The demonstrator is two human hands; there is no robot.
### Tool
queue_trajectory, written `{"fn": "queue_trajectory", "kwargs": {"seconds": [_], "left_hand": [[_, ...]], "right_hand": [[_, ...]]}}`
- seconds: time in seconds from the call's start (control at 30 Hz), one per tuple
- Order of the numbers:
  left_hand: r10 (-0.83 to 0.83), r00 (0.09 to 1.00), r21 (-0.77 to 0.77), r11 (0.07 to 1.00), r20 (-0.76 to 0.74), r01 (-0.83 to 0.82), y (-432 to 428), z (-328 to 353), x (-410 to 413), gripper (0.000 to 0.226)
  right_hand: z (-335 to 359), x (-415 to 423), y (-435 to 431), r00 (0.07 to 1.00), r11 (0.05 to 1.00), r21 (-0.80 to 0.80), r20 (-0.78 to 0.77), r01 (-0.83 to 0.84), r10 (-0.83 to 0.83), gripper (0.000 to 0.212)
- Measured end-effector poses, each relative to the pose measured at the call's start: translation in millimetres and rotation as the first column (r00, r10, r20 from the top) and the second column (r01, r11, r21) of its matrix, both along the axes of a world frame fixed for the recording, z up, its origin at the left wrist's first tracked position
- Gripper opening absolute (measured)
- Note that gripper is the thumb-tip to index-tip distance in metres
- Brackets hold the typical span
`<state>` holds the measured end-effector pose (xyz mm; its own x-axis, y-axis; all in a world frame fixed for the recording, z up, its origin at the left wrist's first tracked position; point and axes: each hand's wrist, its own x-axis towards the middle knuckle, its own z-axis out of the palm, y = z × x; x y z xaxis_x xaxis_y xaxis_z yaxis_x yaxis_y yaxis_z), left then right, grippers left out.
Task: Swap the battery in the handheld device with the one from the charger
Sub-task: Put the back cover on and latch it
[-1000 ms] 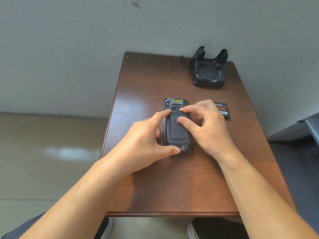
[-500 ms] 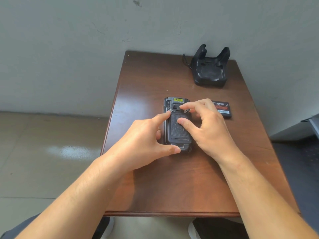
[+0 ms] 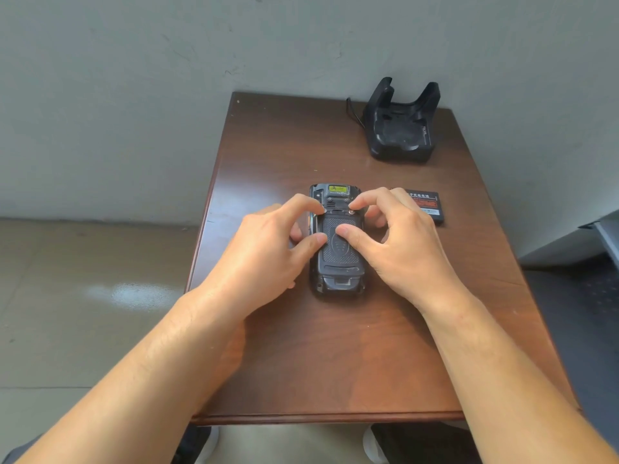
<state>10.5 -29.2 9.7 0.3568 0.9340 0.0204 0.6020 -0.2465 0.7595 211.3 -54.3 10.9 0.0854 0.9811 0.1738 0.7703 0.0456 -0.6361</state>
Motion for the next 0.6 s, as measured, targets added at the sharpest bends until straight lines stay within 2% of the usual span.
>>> {"fn": "queue_trajectory", "kwargs": {"seconds": [0.2,0.37,0.6], "left_hand": [[-0.047,0.995,0.085,0.995,-0.083,0.054,11,-3,0,0.038],[-0.030,0.999,0.152,0.988,-0.034,0.035,16,-8,5,0.025],[-0.004,0.999,0.126,0.992,0.043,-0.001,19,-13,7,0.015]], "right_hand": [[-2,2,0,1.000,1.000,-0.007,0.006,-0.004,0.004,0.028],[-2,3,1,1.000,1.000,0.015,-0.022,0.012,-0.011,0.030],[-3,2,2,1.000,0.999,0.038,-0.018,0.018,-0.018,0.034]]}}
